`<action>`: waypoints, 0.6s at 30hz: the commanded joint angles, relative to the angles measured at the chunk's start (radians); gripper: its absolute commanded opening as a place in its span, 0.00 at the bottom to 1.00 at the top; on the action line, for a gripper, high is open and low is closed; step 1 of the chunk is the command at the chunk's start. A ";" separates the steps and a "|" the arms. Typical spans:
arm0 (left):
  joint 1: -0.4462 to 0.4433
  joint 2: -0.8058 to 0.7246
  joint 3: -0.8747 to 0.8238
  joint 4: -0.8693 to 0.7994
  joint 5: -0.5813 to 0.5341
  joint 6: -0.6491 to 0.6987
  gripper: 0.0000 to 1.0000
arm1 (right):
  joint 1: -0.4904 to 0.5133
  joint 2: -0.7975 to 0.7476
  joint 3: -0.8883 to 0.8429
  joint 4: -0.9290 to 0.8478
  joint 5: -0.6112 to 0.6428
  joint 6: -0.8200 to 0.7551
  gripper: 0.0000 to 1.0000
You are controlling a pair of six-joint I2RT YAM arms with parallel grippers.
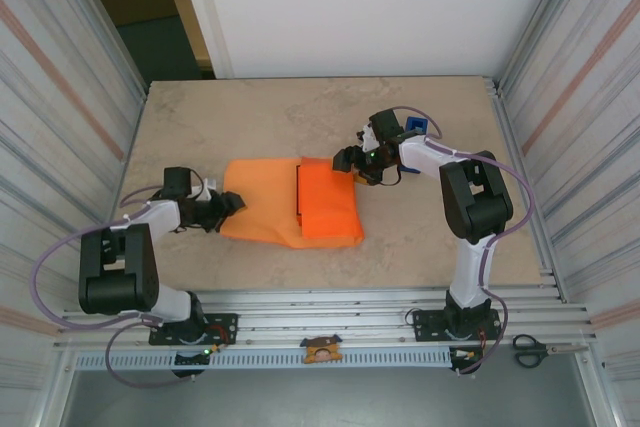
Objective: Wrap the gift box in paper
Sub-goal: Second fold the wrapping paper around the gift box.
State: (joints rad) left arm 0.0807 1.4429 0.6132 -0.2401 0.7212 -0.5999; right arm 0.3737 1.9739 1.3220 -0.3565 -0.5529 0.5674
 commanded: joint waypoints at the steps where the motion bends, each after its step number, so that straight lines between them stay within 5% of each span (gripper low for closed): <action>1: 0.007 0.007 0.016 -0.034 0.026 0.026 0.42 | 0.005 0.045 -0.049 -0.167 0.140 -0.017 0.73; 13: 0.008 -0.024 0.037 -0.108 -0.031 0.054 0.31 | 0.007 0.043 -0.059 -0.158 0.140 -0.011 0.73; 18: 0.007 -0.017 0.047 -0.099 0.000 0.072 0.16 | 0.007 0.044 -0.056 -0.159 0.139 -0.011 0.73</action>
State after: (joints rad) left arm 0.0814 1.4361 0.6346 -0.3176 0.6991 -0.5579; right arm 0.3740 1.9739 1.3216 -0.3561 -0.5529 0.5674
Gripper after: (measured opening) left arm 0.184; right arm 0.731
